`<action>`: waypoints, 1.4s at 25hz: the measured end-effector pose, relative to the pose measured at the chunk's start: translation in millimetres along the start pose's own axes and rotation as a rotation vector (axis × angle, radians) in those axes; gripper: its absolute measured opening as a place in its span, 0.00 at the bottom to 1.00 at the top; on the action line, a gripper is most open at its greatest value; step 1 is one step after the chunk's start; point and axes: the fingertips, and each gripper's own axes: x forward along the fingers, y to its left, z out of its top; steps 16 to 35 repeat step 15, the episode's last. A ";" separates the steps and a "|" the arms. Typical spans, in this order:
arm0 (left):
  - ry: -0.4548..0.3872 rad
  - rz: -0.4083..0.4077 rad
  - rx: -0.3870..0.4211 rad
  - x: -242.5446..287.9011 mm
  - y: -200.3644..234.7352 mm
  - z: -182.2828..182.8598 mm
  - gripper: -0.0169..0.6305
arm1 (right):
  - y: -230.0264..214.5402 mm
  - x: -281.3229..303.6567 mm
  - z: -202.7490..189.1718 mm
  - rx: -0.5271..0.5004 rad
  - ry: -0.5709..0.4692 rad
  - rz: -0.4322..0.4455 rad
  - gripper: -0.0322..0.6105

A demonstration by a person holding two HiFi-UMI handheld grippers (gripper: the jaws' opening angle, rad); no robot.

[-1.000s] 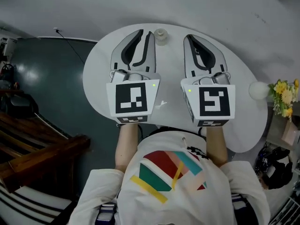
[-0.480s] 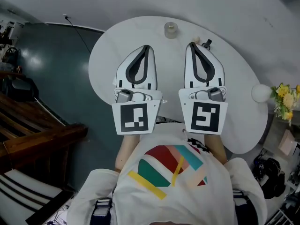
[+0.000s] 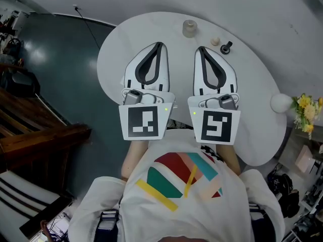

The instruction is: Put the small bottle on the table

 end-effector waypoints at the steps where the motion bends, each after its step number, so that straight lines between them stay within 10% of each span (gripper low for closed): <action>1: 0.002 -0.001 0.000 -0.4 -0.6 -0.4 0.05 | -0.4 -0.5 -1.6 0.006 0.005 0.001 0.07; 35: 0.028 -0.023 0.005 -3.5 -7.5 -6.8 0.05 | -3.6 -3.8 -4.8 0.037 0.004 -0.003 0.07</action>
